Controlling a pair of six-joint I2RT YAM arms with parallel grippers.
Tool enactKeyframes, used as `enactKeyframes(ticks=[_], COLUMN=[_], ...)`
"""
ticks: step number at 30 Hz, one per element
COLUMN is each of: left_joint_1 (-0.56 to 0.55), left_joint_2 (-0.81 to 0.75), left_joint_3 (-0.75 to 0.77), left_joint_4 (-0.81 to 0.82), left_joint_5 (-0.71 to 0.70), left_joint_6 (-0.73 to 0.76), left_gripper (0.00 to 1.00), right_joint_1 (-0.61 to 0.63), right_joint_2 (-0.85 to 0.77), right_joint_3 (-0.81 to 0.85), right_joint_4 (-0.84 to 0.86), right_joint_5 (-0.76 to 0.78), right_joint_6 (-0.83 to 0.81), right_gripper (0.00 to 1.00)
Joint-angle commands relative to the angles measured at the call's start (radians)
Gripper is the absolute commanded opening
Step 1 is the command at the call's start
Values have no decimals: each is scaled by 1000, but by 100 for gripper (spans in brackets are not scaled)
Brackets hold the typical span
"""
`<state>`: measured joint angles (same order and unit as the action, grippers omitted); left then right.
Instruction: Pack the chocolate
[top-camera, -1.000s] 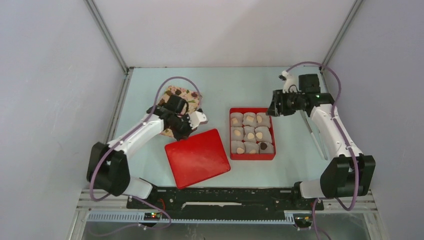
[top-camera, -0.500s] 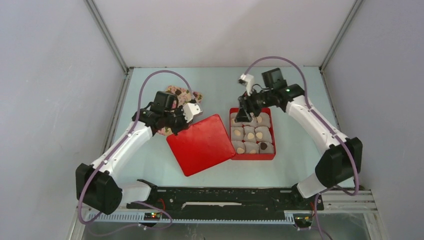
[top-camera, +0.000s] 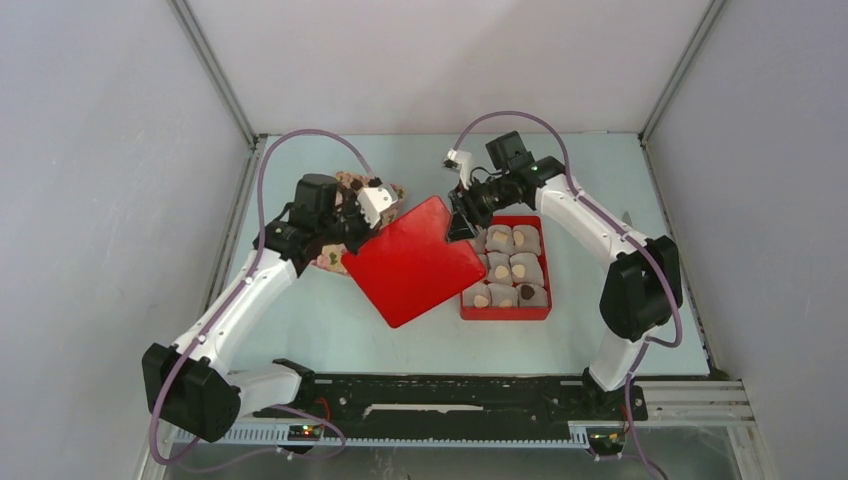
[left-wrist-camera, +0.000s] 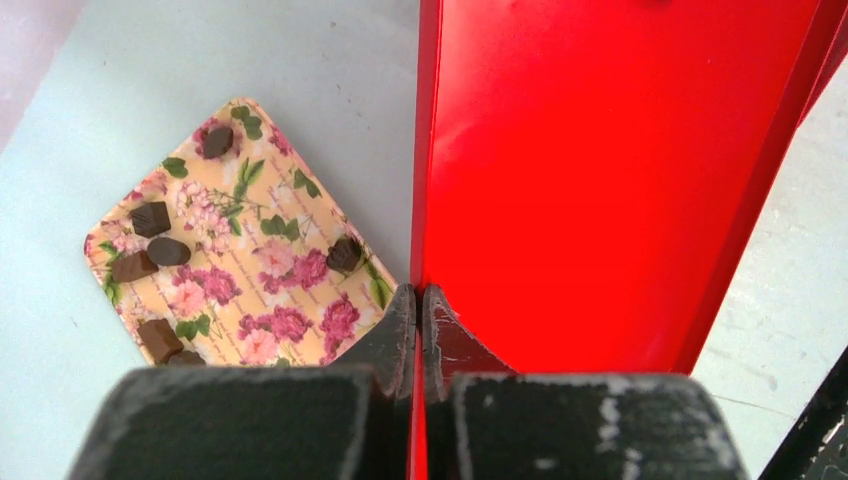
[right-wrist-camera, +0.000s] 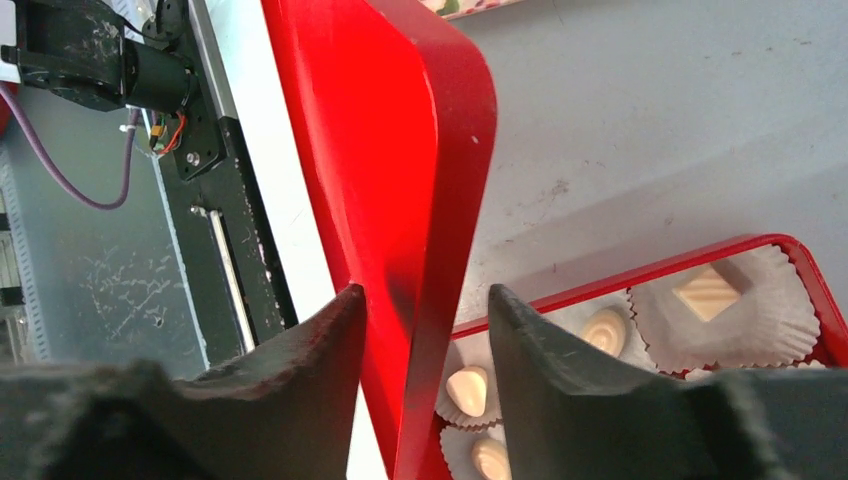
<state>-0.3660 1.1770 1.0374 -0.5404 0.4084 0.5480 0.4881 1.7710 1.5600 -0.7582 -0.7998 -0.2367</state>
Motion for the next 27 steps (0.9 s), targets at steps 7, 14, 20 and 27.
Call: enactKeyframes(ticks=[7, 14, 20, 27], left_joint_1=[4, -1, -1, 13], left_joint_2=[-20, -2, -3, -80], left_joint_3=[13, 21, 41, 5], left_joint_4=[173, 241, 217, 142], left_joint_5=[69, 13, -42, -96], left_joint_6=[-170, -251, -256, -211], left_gripper=[0, 21, 45, 52], right_joint_1=[19, 21, 17, 23], right_joint_2=[-46, -133, -237, -441], right_joint_3=[34, 26, 11, -69], right_joint_4=[68, 69, 74, 194], right_joint_5=[141, 230, 361, 579], right_joint_6=[-13, -36, -60, -172], right_gripper=[19, 1, 0, 0])
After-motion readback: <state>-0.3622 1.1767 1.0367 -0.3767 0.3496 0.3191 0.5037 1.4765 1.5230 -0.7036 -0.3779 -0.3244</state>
